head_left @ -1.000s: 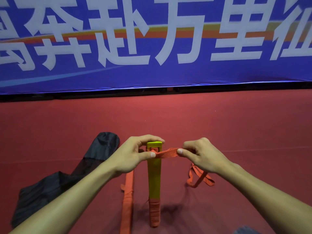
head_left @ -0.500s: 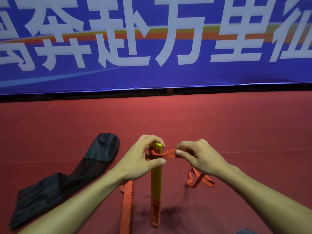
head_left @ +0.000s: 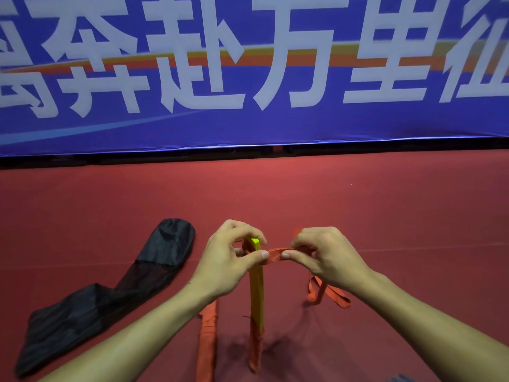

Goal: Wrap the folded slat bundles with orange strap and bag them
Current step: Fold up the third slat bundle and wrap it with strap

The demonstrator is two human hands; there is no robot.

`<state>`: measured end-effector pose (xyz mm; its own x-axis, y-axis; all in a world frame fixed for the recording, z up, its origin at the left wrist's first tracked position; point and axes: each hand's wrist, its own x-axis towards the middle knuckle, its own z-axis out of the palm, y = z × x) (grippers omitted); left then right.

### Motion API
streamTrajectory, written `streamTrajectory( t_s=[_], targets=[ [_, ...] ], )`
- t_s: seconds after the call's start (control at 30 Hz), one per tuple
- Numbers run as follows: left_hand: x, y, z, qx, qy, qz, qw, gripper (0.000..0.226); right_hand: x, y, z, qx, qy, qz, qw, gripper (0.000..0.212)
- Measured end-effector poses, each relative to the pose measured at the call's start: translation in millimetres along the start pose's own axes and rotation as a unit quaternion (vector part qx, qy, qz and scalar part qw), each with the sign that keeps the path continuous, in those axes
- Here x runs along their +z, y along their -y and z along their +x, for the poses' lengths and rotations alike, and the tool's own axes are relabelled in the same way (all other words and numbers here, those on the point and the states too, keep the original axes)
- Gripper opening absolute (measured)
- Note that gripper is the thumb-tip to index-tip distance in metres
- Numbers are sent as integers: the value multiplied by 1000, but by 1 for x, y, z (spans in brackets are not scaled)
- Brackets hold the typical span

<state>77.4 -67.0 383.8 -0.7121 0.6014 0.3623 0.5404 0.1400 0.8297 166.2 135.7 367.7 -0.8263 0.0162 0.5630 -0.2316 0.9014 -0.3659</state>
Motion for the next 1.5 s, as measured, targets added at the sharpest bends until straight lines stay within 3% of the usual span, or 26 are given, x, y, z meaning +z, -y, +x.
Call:
streamTrajectory(
  t_s=[0.13, 0.53, 0.6, 0.73, 0.87, 0.97, 1.1, 1.2, 1.33, 1.5],
  targets=[
    [-1, 0, -1, 0, 19, -41, 999, 27, 1, -1, 0, -1, -7, -4, 1000, 39],
    [-9, -1, -1, -5, 127, -142, 982, 63, 9, 7, 0, 23, 35, 1, 999, 35],
    [-8, -1, -1, -7, 135, -137, 981, 59, 11, 7, 1, 34, 37, 1, 999, 36],
    [-3, -2, -2, -10, 134, -135, 982, 52, 13, 8, 2, 61, 58, 4, 996, 28],
    [-4, 6, 1, -10, 121, -136, 983, 43, 16, 9, 1, 60, 68, 39, 995, 40],
    [-5, 9, 2, -5, 102, -97, 990, 37, 17, 10, 1, 54, 66, 50, 995, 33],
    [-6, 7, 4, -16, 55, -123, 991, 32, 17, 14, 2, 58, 79, 51, 994, 30],
    [-5, 4, 4, -27, 43, -141, 989, 31, 18, 13, 3, 70, 93, 70, 991, 34],
    [-7, 5, 5, -20, 49, -159, 986, 30, 17, 13, 4, 56, 120, 90, 987, 23],
    [1, 9, 6, 0, 54, -161, 986, 39, 20, 17, 5, 50, 100, 99, 989, 24]
  ],
)
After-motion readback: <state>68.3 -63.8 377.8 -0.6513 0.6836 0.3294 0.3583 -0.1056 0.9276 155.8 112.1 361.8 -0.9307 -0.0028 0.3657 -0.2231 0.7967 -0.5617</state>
